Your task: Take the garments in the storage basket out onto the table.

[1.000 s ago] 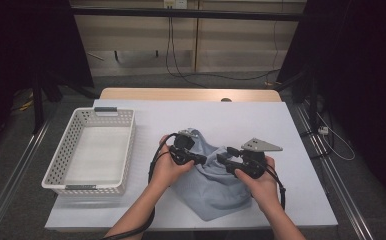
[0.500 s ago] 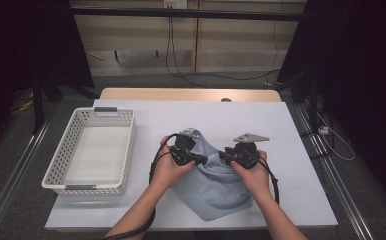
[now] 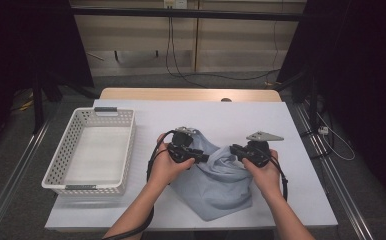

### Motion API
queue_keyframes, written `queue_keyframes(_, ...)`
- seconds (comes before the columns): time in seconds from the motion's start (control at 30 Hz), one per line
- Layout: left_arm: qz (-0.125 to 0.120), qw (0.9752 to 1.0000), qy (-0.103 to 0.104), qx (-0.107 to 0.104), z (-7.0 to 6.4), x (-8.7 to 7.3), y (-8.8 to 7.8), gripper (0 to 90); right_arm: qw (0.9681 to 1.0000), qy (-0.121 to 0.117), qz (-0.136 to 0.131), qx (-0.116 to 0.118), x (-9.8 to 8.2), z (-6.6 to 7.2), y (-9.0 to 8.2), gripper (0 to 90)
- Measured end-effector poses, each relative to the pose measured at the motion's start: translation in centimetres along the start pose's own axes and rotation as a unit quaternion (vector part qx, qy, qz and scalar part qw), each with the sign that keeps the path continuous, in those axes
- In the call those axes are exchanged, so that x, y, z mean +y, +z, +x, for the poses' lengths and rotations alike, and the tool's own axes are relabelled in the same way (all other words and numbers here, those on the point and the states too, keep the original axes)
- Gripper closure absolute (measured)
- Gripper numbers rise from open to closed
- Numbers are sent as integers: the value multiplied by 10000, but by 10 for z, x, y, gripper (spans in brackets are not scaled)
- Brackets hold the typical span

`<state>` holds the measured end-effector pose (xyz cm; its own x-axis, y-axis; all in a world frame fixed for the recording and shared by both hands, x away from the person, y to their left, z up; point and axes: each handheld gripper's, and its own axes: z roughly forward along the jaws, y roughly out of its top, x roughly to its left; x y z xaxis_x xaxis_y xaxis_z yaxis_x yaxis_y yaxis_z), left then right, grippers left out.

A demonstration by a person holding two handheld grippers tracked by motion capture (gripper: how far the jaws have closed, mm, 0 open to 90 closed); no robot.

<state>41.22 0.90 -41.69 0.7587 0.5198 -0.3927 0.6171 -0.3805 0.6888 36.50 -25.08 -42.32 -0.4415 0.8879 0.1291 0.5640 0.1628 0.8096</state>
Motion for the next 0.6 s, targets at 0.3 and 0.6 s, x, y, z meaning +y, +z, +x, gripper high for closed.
queue_keyframes(0.3, -428, 9985, -113, 332, 15, 14, -21, 402, 9997, 14, -105, -235, 2, -17, -11, 827)
queue_keyframes(0.6, -344, 9939, -285, 1006, 57, 25, -24, 331, 9994, 120, -30, -326, -4, -26, -7, 824)
